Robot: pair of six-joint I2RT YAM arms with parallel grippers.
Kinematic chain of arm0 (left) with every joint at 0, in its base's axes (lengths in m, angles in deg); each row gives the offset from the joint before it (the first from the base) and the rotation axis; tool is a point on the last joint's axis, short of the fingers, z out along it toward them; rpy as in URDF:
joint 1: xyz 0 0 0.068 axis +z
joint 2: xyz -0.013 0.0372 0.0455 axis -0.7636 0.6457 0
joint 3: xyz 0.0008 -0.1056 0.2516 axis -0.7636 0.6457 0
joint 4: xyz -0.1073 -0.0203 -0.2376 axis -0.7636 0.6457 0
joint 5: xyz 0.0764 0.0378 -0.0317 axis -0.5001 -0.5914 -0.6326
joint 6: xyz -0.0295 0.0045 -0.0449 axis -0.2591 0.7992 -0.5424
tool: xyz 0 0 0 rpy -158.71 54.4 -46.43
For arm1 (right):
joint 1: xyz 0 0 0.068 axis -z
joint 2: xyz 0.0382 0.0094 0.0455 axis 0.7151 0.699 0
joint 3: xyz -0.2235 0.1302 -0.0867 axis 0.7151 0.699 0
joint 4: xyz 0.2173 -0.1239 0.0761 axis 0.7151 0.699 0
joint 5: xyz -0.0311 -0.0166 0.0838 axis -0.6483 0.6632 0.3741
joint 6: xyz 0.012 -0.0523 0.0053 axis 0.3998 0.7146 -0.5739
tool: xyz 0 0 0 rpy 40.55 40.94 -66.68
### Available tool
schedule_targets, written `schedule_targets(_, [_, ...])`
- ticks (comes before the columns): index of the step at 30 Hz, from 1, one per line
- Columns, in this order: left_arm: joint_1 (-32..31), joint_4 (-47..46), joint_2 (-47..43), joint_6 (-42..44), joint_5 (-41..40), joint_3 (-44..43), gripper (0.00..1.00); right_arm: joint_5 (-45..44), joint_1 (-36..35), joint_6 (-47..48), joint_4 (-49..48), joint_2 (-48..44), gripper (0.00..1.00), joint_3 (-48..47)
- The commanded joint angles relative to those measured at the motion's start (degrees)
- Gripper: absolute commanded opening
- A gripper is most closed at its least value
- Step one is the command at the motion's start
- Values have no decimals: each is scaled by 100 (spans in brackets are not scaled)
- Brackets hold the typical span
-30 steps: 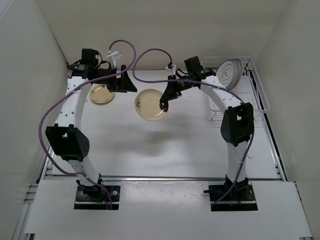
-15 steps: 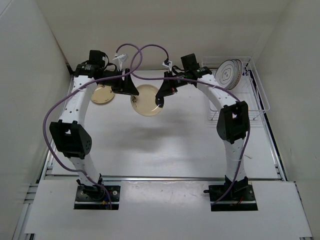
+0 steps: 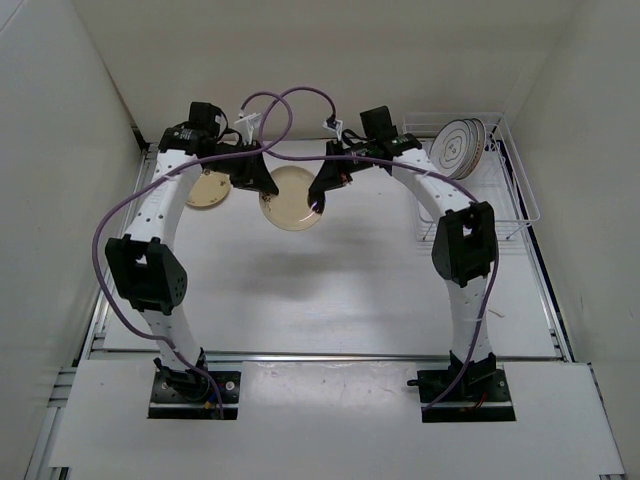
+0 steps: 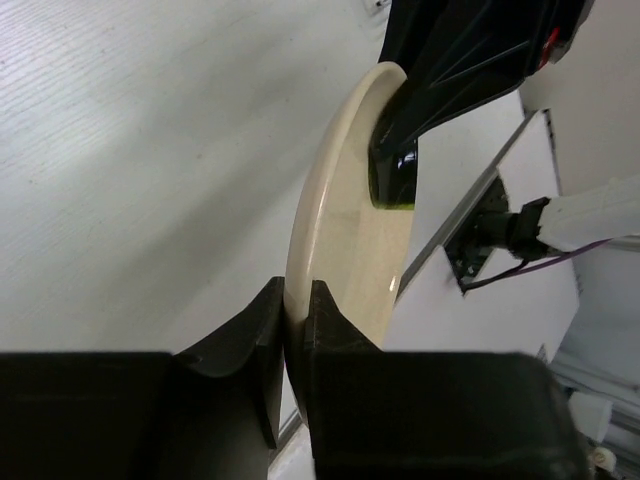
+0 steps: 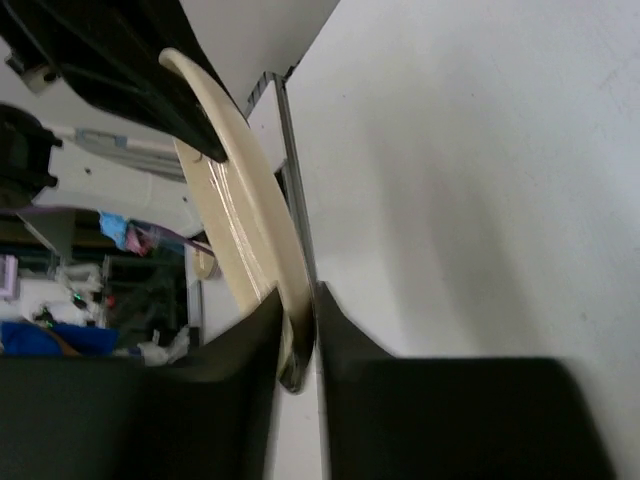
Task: Unload the plates from the dish rack
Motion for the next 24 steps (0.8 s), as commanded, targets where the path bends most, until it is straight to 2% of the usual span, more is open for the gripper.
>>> schedule_targets(1, [-61, 30, -16, 208, -68, -182, 11, 2, 45, -164, -71, -40, 20, -156])
schedule_targets(2, [-61, -31, -16, 34, -251, -251, 11, -191, 106, -94, 52, -110, 40, -156])
schedule_targets(3, [-61, -136, -16, -55, -384, -330, 11, -628, 107, 28, 349, -206, 49, -156])
schedule_targets(5, [-61, -259, -16, -335, -882, -575, 10, -1043, 326, 484, 640, -347, 50, -156])
schedule_targets(7, [9, -382, 89, -486, -1079, -735, 10, -1465, 501, 705, 896, -628, 61, 55])
schedule_targets(9, [246, -505, 177, -748, -1010, -875, 10, -2185, 817, 960, 958, -961, 66, 230])
schedule_targets(12, [659, -663, 467, -1004, -1009, -1173, 10, -2950, 1275, 1293, 1116, -1470, 69, 617])
schedule_targets(13, [773, -664, 563, -1005, -931, -1271, 10, -3492, 1458, 1426, 1195, -1621, 77, 835])
schedule_targets(14, [1000, -742, 773, -1092, -930, -1359, 10, -3706, 1538, 1714, 1256, -1779, 82, 968])
schedule_targets(17, [1414, -909, 1256, -1224, -562, -1772, 10, -4426, 1872, 1875, 1257, -2630, 86, 1662])
schedule_targets(20, [1670, -1041, 1714, -1277, -157, -2132, 10, -4666, 2233, 1937, 1423, -3272, 90, 2328])
schedule_targets(24, [2152, -1191, 2181, -1400, 335, -2318, 10, -4781, 2724, 2558, 1845, -3924, 95, 3042])
